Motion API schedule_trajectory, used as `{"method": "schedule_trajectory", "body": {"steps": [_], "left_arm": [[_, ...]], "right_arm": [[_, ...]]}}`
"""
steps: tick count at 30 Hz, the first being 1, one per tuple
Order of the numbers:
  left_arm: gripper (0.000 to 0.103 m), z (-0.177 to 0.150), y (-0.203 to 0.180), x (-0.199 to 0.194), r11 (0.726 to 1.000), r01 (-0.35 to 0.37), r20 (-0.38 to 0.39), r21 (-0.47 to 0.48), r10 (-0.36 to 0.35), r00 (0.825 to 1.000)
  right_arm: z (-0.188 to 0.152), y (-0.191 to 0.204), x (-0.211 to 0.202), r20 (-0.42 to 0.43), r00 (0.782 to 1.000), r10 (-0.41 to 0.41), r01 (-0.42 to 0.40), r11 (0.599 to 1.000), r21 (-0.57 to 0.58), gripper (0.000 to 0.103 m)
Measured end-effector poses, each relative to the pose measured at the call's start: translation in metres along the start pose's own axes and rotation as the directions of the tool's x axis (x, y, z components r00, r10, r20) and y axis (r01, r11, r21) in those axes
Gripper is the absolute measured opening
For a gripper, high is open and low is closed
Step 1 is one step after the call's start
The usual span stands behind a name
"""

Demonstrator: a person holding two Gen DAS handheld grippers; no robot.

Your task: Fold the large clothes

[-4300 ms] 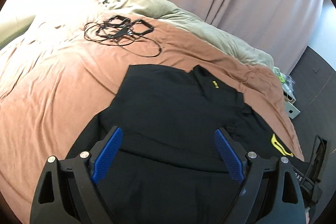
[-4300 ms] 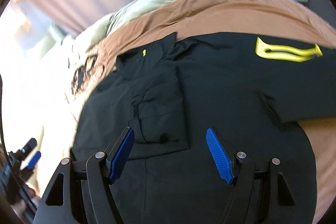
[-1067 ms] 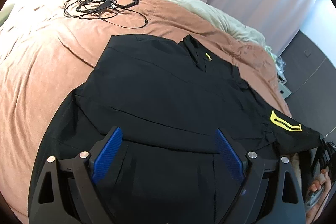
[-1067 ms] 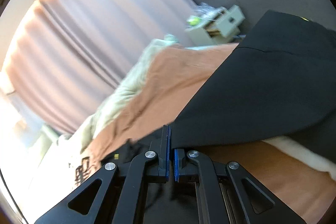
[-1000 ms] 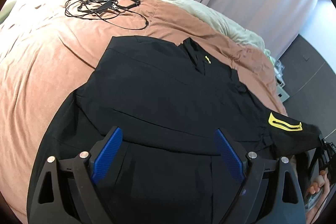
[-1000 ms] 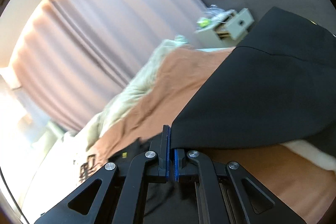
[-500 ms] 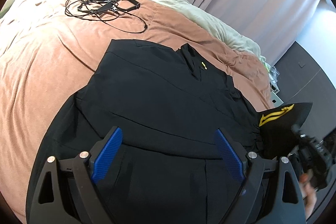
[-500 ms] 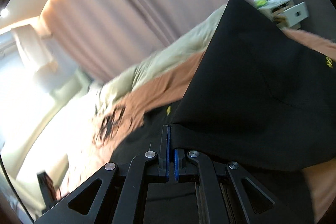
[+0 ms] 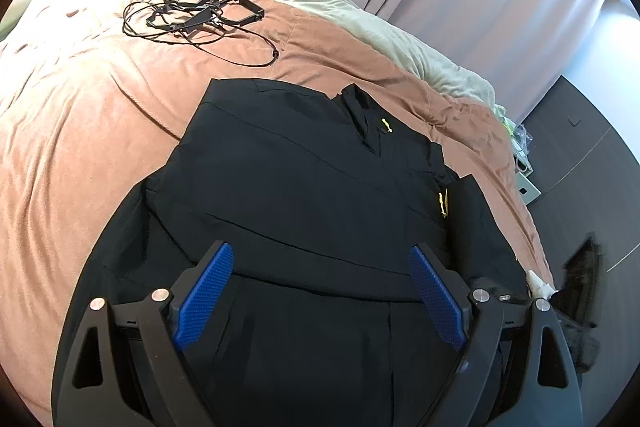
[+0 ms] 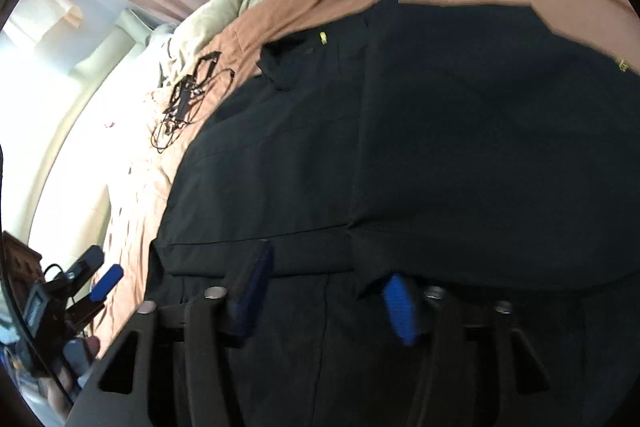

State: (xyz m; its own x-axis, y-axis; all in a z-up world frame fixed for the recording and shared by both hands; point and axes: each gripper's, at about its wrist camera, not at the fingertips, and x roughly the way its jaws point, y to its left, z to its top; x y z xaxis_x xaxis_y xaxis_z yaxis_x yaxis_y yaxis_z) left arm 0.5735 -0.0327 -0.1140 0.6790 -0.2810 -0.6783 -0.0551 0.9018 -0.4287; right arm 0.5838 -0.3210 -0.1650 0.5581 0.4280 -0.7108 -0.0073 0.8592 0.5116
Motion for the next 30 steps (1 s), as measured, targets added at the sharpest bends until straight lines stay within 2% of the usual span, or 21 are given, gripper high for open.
{"method": "schedule_trajectory", "body": {"steps": [3, 6, 9, 13, 18, 21, 23, 24, 25, 26, 27, 30], "left_arm": [[0.091, -0.001, -0.001, -0.001, 1.000, -0.005, 0.002, 0.003, 0.005, 1.000], [0.091, -0.002, -0.002, -0.002, 1.000, -0.010, 0.005, 0.004, 0.010, 1.000], [0.091, -0.003, -0.004, -0.002, 1.000, -0.016, 0.005, 0.010, 0.016, 1.000], [0.091, -0.003, -0.006, -0.001, 1.000, -0.019, 0.005, 0.015, 0.019, 1.000], [0.091, -0.002, -0.005, -0.001, 1.000, -0.025, 0.009, 0.011, 0.024, 1.000], [0.091, -0.001, -0.002, -0.002, 1.000, -0.026, 0.009, 0.008, 0.026, 1.000], [0.091, 0.000, 0.000, -0.003, 1.000, -0.021, 0.010, 0.002, 0.021, 1.000], [0.091, 0.001, 0.001, -0.004, 1.000, -0.019, 0.011, -0.002, 0.019, 1.000], [0.091, 0.002, 0.003, -0.004, 1.000, -0.016, 0.013, -0.007, 0.016, 1.000], [0.091, 0.003, 0.005, -0.006, 1.000, -0.012, 0.015, -0.013, 0.012, 1.000], [0.091, 0.005, 0.008, -0.007, 1.000, -0.009, 0.017, -0.018, 0.010, 1.000], [0.091, 0.009, 0.018, -0.014, 0.999, 0.000, 0.035, -0.049, 0.002, 0.999]], "right_arm": [[-0.004, -0.011, -0.026, 0.054, 0.998, 0.024, -0.027, 0.999, 0.047, 0.065], [-0.007, -0.041, -0.045, 0.073, 0.997, -0.036, 0.024, 0.988, 0.155, 0.065], [-0.010, -0.080, -0.057, 0.090, 0.990, -0.108, 0.078, 0.955, 0.287, 0.065], [-0.017, -0.137, -0.073, 0.108, 0.976, -0.191, 0.121, 0.878, 0.464, 0.065], [-0.023, -0.175, -0.078, 0.096, 0.948, -0.304, 0.196, 0.792, 0.578, 0.065], [-0.025, -0.183, -0.075, 0.118, 0.950, -0.289, 0.160, 0.775, 0.611, 0.065], [-0.021, -0.189, -0.072, 0.160, 0.940, -0.302, 0.143, 0.773, 0.618, 0.065], [-0.020, -0.190, -0.073, 0.177, 0.934, -0.309, 0.138, 0.772, 0.621, 0.061], [-0.018, -0.193, -0.074, 0.198, 0.928, -0.314, 0.131, 0.775, 0.618, 0.039], [-0.017, -0.193, -0.076, 0.215, 0.924, -0.316, 0.125, 0.782, 0.611, 0.024], [-0.015, -0.190, -0.078, 0.237, 0.918, -0.318, 0.119, 0.791, 0.600, 0.012], [-0.006, -0.162, -0.092, 0.315, 0.897, -0.311, 0.112, 0.848, 0.519, 0.008]]}}
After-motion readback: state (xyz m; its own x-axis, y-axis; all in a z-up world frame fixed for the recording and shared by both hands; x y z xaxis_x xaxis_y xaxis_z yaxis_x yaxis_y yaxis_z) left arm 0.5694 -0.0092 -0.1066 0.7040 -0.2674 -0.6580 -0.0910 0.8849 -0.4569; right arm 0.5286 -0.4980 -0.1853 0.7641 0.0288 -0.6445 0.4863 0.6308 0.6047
